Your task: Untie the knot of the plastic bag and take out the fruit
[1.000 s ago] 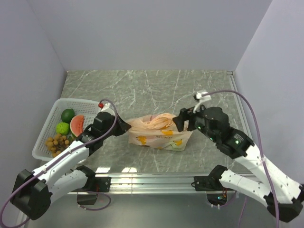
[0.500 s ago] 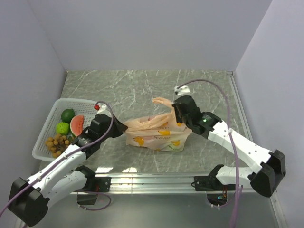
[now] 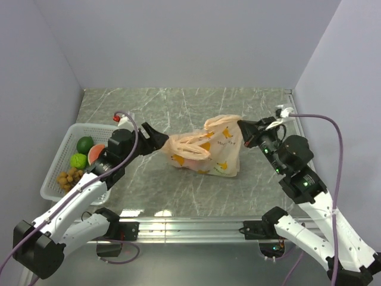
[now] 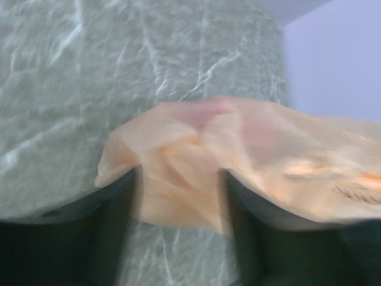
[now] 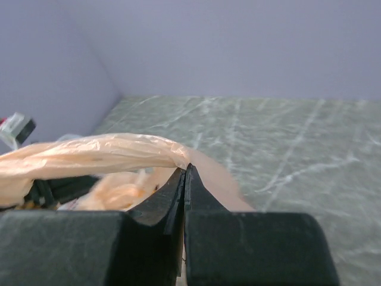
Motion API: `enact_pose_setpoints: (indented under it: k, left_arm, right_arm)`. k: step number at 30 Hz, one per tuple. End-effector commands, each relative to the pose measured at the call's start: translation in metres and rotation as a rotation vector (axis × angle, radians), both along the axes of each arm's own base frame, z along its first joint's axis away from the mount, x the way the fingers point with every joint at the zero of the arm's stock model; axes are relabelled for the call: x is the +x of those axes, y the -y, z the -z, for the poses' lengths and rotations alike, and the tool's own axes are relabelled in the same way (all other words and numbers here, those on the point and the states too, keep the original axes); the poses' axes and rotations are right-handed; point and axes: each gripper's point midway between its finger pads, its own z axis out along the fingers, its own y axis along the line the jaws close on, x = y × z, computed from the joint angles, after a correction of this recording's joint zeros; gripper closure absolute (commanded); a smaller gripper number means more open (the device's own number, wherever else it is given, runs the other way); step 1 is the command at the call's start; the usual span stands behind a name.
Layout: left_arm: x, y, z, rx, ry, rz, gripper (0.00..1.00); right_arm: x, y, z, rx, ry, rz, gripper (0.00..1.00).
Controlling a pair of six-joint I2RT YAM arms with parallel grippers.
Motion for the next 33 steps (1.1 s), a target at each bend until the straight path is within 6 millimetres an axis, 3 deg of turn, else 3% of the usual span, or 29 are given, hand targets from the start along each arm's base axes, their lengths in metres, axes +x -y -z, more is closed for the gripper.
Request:
enact_pose_setpoints:
  k: [1,3,7,11,12,16,19,22,26,29,30,33]
  left_arm:
    - [-0.002,0.012,-0.053,-0.05,0.165,0.091,0.15]
    - [-0.013,0.01,-0.052,-0.042,0.175,0.114,0.02]
    - [-0.033,0.02,-0.046,-0.003,0.152,0.166,0.01]
    - [-0.049,0.054,-0.031,0.065,0.089,0.189,0.01]
    - [-0.052,0.063,-0.033,0.073,0.088,0.192,0.01]
    - [-0.049,0.099,0.002,0.114,-0.03,0.148,0.01]
    - [-0.047,0.127,0.012,0.083,-0.049,0.147,0.01]
    - [-0.042,0.144,0.024,0.073,-0.068,0.119,0.03]
    - [-0.036,0.165,0.026,0.014,-0.078,0.116,0.09]
    - [-0.034,0.165,0.031,-0.006,-0.089,0.088,0.27]
    - [-0.03,0.159,0.033,0.009,-0.082,0.052,0.53]
    - [-0.028,0.128,0.048,0.101,-0.101,-0.023,0.89]
  right_arm:
    - [0.001,-0.036,0.03,-0.01,-0.045,-0.166,1.0]
    - [-0.003,-0.042,0.057,-0.009,-0.076,-0.197,1.0]
    - [-0.012,-0.052,0.1,-0.015,-0.15,-0.235,1.0]
    - [-0.023,-0.052,0.132,-0.035,-0.198,-0.225,1.0]
    - [-0.026,-0.053,0.134,-0.041,-0.202,-0.232,1.0]
    - [-0.028,-0.044,0.136,-0.049,-0.205,-0.173,1.0]
    - [-0.03,-0.036,0.131,-0.042,-0.188,-0.142,1.0]
    - [-0.031,-0.031,0.125,-0.041,-0.175,-0.127,1.0]
    - [-0.035,-0.03,0.126,-0.042,-0.18,-0.132,1.0]
    - [-0.035,-0.027,0.132,-0.044,-0.197,-0.115,1.0]
    - [-0.035,-0.024,0.133,-0.04,-0.204,-0.101,1.0]
    - [-0.031,0.001,0.141,-0.015,-0.242,0.04,1.0]
